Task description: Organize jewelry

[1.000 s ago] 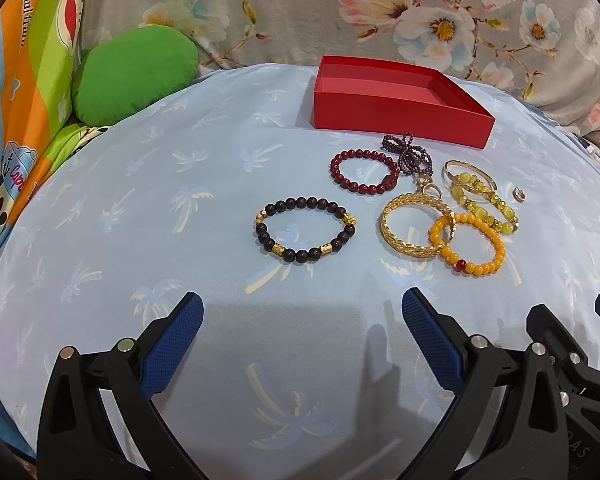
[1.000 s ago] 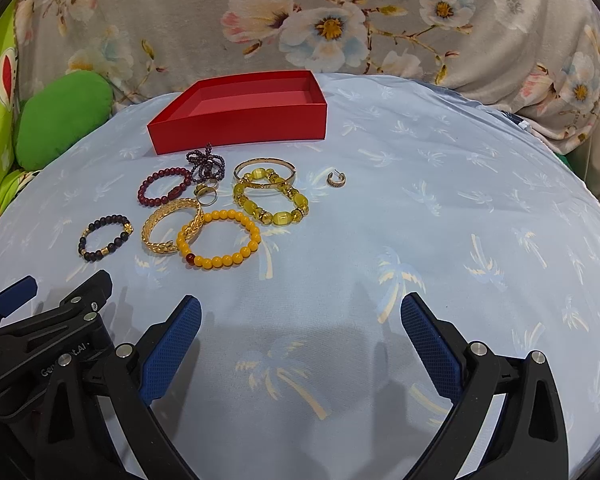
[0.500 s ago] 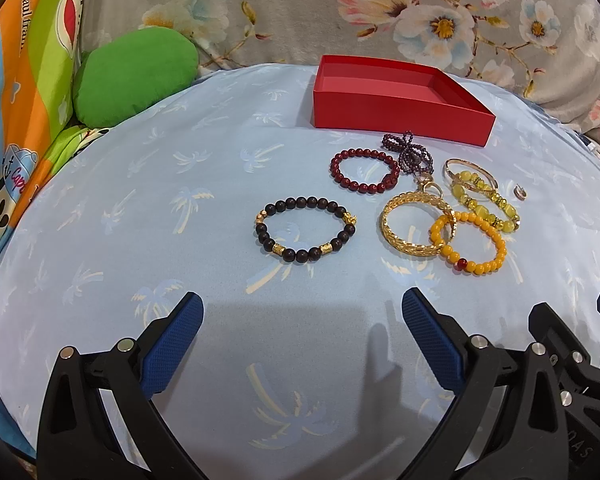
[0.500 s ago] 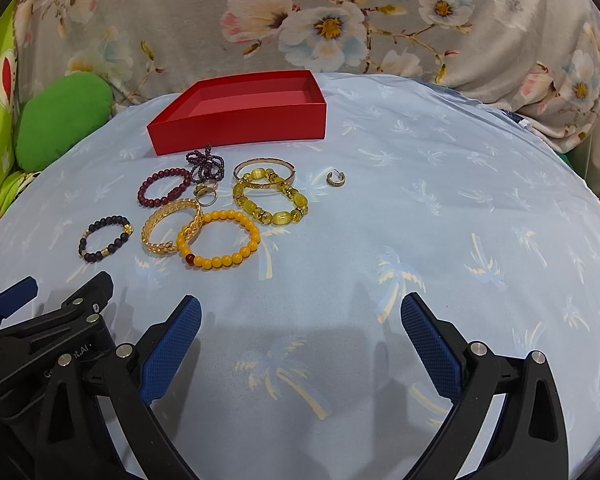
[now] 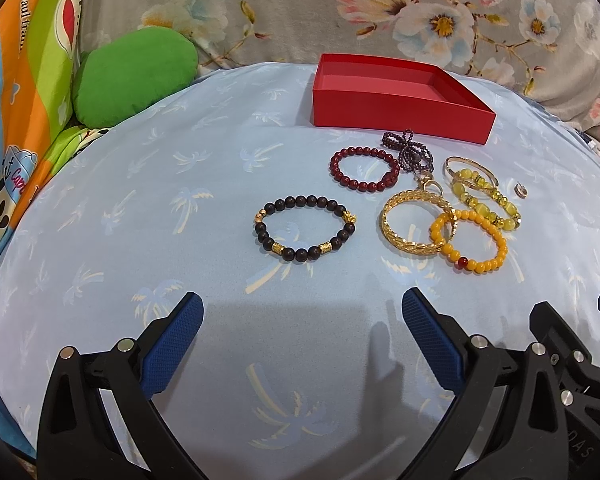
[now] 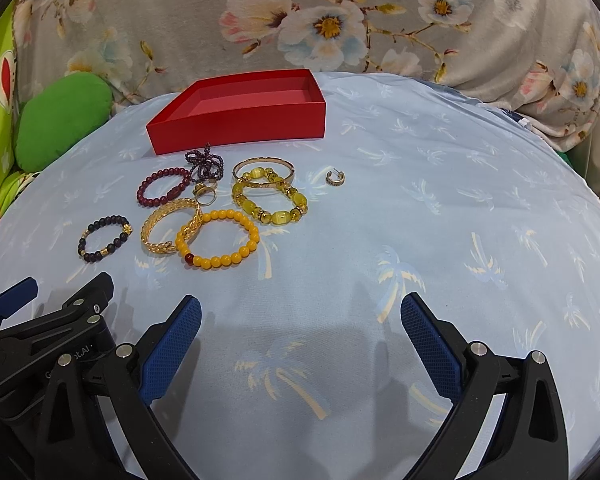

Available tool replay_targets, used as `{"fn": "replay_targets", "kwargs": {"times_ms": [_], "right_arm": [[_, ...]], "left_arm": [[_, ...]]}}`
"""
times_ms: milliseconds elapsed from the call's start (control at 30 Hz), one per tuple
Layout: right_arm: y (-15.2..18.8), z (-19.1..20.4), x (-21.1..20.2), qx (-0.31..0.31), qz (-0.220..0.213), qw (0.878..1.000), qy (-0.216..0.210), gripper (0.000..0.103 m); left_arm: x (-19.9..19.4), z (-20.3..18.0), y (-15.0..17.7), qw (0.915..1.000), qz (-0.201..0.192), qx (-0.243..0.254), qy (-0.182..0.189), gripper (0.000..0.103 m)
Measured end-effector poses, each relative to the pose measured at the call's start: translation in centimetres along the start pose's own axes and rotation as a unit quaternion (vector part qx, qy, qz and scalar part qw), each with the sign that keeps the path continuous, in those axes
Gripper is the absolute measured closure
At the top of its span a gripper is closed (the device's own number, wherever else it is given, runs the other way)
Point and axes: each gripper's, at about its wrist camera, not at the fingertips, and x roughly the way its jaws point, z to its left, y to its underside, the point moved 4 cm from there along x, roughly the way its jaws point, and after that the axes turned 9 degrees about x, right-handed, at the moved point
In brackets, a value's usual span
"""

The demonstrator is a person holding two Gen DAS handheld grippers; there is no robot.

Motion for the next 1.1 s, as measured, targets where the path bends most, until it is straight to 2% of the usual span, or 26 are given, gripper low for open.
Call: {"fn": "replay_targets", "kwargs": {"times_ms": [367,667,800,1033,1100], "right_arm": [[-0.1,0.0,-0.1,-0.002,-0.001,1.0,0.0,0.006],[-0.2,0.1,0.0,-0.004,0.004,1.0,0.0,0.007],[-0.3,0.4,0.3,-0.006,0.008,1.0,-0.001,0.007],[-1.0,1.1,1.2,-0.007,0.016,1.0,-0.005,0.007],[-1.2,1.2,1.3,-0.006,0.017,1.0,-0.005,0.007]], "left_arm": [[0.0,0.3,0.3,0.9999,-0.002,-0.007,0.007,0.008],[-0.2,4.5,0.4,0.9996,0.002,-0.028,0.01,0.008],[0.3,6.2,-0.2,0.9993,0.004,-0.036,0.0,0.008],[1.7,5.9,-2.1,0.9998,0.007,-0.017,-0.004,0.008],[2.5,5.7,-2.5,0.9998,0.013,-0.013,0.001,0.014]]}}
